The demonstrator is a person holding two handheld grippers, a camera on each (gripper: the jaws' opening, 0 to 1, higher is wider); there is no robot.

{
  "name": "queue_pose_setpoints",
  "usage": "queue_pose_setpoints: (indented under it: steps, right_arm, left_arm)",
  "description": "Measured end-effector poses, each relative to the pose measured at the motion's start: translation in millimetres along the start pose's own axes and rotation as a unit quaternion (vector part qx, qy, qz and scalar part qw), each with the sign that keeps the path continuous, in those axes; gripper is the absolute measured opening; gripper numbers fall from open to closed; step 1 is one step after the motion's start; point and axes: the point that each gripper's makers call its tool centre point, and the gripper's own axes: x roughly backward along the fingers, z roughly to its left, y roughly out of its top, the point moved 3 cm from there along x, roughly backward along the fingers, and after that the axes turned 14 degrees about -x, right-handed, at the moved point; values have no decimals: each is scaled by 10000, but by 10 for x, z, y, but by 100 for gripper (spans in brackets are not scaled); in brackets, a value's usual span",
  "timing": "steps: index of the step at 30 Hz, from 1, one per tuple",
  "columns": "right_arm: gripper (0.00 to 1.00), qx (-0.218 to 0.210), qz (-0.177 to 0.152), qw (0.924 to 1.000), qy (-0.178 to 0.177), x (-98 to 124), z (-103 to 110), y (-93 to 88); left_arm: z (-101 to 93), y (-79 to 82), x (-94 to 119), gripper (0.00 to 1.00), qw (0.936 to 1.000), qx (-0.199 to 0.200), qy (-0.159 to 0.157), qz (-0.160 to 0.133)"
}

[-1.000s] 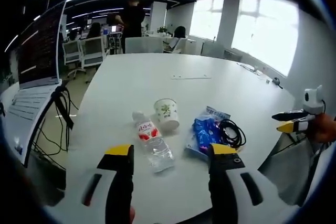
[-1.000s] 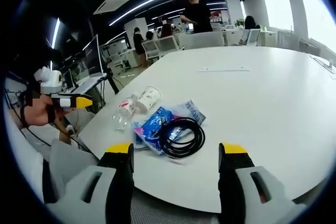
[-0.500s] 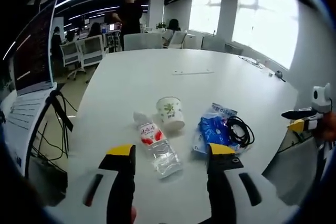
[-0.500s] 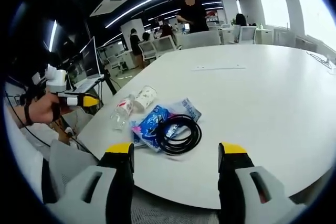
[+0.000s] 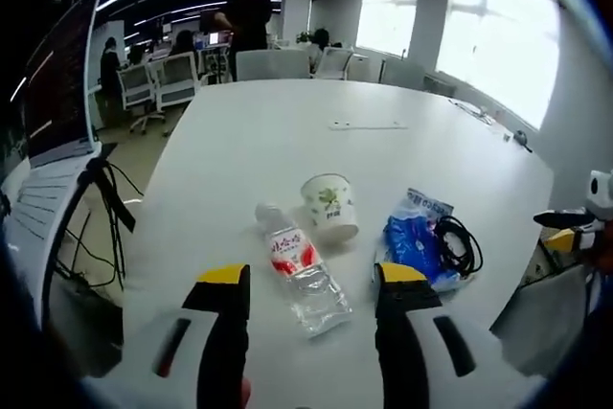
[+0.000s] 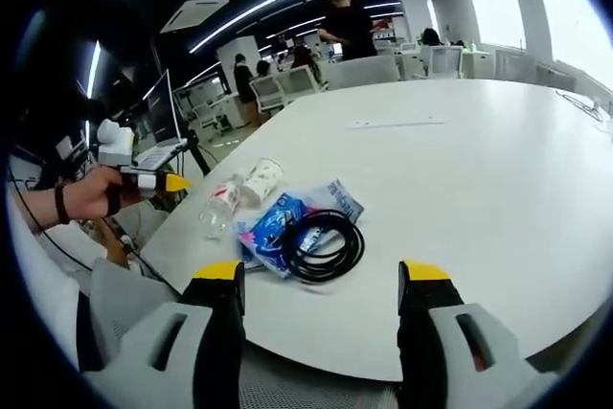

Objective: Arrange the tabletop items into an orderly group along one side of the table until the central work area is clear of visible clutter.

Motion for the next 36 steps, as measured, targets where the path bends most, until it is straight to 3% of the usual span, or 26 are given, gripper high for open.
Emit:
queue_pose_setpoints:
  steps: [19, 28, 36]
  right_arm:
    - [64, -29, 58, 10000, -19, -28, -40, -35]
    - [64, -67, 24, 10000, -21, -38, -51, -12]
    - [64, -42, 92, 9999, -16, -53, -78, -12]
  left_arm:
    - [-30, -259, -451, 48, 9953, 574, -39, 779]
    - [-148, -292, -618, 48, 9929, 591, -136, 1021]
    - [-125, -419, -664, 46, 9890, 610, -36, 1348]
